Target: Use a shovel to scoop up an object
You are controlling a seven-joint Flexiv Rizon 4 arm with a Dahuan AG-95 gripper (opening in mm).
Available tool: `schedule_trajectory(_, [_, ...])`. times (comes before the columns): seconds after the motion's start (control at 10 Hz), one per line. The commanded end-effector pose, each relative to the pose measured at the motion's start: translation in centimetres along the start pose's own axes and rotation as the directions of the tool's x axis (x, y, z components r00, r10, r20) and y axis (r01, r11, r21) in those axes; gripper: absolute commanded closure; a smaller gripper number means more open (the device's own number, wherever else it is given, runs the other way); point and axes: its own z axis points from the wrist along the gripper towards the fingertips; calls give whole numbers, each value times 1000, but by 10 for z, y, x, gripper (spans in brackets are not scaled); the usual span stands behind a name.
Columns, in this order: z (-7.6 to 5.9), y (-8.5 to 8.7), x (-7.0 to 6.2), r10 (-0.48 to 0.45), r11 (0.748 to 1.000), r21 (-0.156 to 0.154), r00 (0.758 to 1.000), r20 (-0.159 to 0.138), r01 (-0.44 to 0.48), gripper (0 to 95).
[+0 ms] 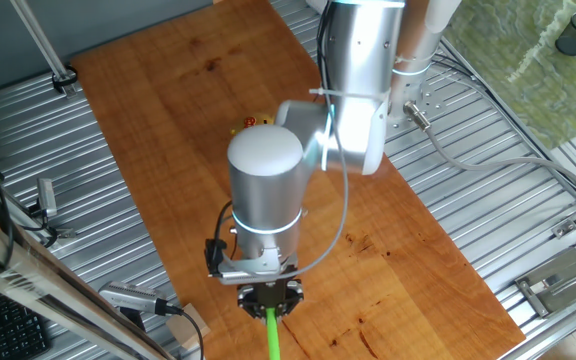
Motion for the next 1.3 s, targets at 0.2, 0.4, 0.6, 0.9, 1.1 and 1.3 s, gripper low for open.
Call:
schedule_trajectory(0.2, [1,1,-2,6,1000,0,1000,-3,-6,950])
schedule_trajectory(0.4, [1,1,-2,7,1000,0,1000,-2,-7,950])
schedule_trajectory(0.6, [0,1,-3,23,1000,-5,1000,20,-23,950])
schedule_trajectory(0.9, [-3,-1,-14,58,998,-11,997,48,-58,950])
schedule_trajectory(1.1, [-6,-1,-24,77,997,-14,995,60,-76,950])
schedule_trajectory(1.3, [-9,-1,-33,104,995,-19,992,73,-102,950])
